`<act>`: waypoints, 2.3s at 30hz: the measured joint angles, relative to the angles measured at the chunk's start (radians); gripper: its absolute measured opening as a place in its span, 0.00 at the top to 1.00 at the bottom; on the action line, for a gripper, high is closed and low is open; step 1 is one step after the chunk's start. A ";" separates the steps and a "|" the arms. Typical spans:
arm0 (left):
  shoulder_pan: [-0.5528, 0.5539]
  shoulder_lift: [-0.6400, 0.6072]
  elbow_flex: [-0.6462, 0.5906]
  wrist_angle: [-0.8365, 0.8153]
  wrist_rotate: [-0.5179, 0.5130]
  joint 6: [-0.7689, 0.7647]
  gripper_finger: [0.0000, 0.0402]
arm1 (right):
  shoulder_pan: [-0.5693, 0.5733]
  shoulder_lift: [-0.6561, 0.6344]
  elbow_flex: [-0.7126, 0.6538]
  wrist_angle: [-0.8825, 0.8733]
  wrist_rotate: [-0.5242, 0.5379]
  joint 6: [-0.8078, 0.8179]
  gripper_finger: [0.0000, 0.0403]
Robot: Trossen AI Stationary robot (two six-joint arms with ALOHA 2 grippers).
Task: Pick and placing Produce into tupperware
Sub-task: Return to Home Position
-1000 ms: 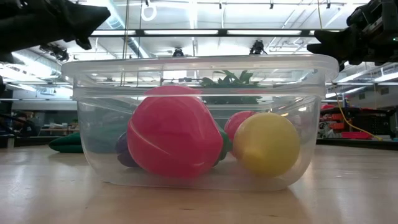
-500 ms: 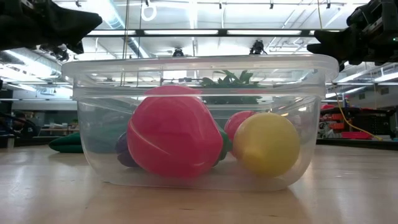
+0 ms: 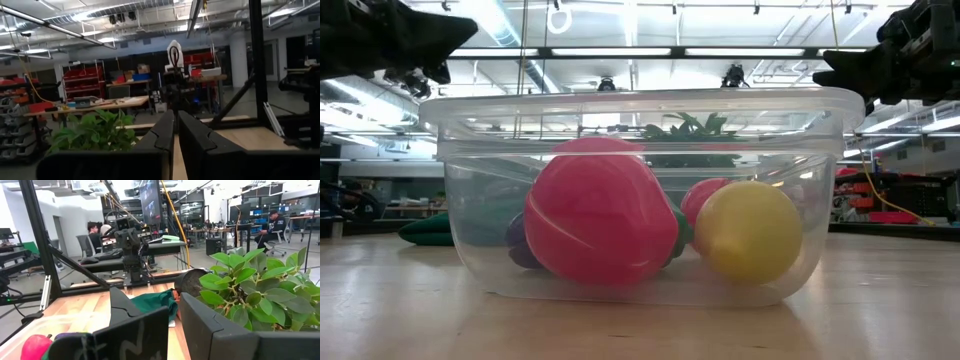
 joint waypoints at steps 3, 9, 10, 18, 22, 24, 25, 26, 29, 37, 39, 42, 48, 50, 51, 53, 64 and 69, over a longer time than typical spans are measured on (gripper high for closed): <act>0.000 -0.054 0.000 -0.064 0.001 -0.007 0.93 | 0.000 0.000 0.000 0.000 0.000 0.000 1.00; -0.007 -0.070 0.004 -0.147 0.015 -0.036 0.94 | 0.000 0.000 0.000 0.000 0.001 0.000 1.00; -0.009 -0.071 0.003 -0.152 0.015 -0.041 0.94 | 0.000 0.000 0.000 0.000 0.001 -0.001 1.00; -0.011 -0.070 0.001 -0.172 0.016 -0.088 0.96 | 0.000 0.000 -0.016 -0.002 0.002 0.004 1.00; -0.011 -0.070 0.001 -0.177 0.030 -0.087 0.96 | 0.000 0.000 -0.024 0.005 0.004 0.004 1.00; -0.011 -0.070 0.001 -0.187 0.030 -0.088 0.97 | 0.000 0.000 -0.024 0.005 0.004 0.004 1.00; -0.011 -0.070 0.001 -0.196 0.030 -0.094 0.97 | 0.000 0.000 -0.024 0.006 0.004 0.004 1.00; -0.011 -0.070 0.001 -0.203 0.030 -0.101 0.98 | 0.000 0.000 -0.025 0.007 0.004 0.004 1.00; -0.011 -0.070 0.001 -0.223 0.031 -0.140 0.98 | 0.000 0.000 -0.025 0.006 0.004 0.003 1.00; -0.011 -0.070 0.001 -0.222 0.028 -0.166 0.92 | 0.000 0.000 -0.026 -0.029 0.004 0.004 1.00; -0.011 -0.069 0.001 -0.222 0.007 -0.153 0.92 | 0.000 0.000 -0.025 -0.039 0.004 0.011 1.00; -0.010 -0.069 0.001 -0.222 -0.063 -0.106 0.92 | 0.000 0.001 -0.021 -0.059 -0.001 0.011 1.00; -0.007 -0.069 0.001 -0.228 -0.089 -0.093 0.95 | 0.000 0.001 -0.019 -0.064 -0.001 0.011 1.00; -0.007 -0.069 0.001 -0.244 -0.089 -0.118 0.94 | 0.000 0.001 -0.018 -0.064 -0.001 0.011 1.00; -0.007 -0.069 0.001 -0.254 -0.089 -0.126 0.94 | 0.000 0.001 -0.018 -0.064 -0.001 0.011 1.00; -0.007 -0.069 0.001 -0.281 -0.089 -0.138 0.92 | 0.000 0.001 -0.018 -0.065 -0.001 0.011 1.00; -0.008 -0.069 0.000 -0.282 -0.090 -0.140 0.90 | 0.000 0.001 -0.017 -0.067 0.000 0.012 1.00; -0.008 -0.069 0.000 -0.279 -0.090 -0.140 0.92 | 0.000 0.001 -0.017 -0.067 0.000 0.012 1.00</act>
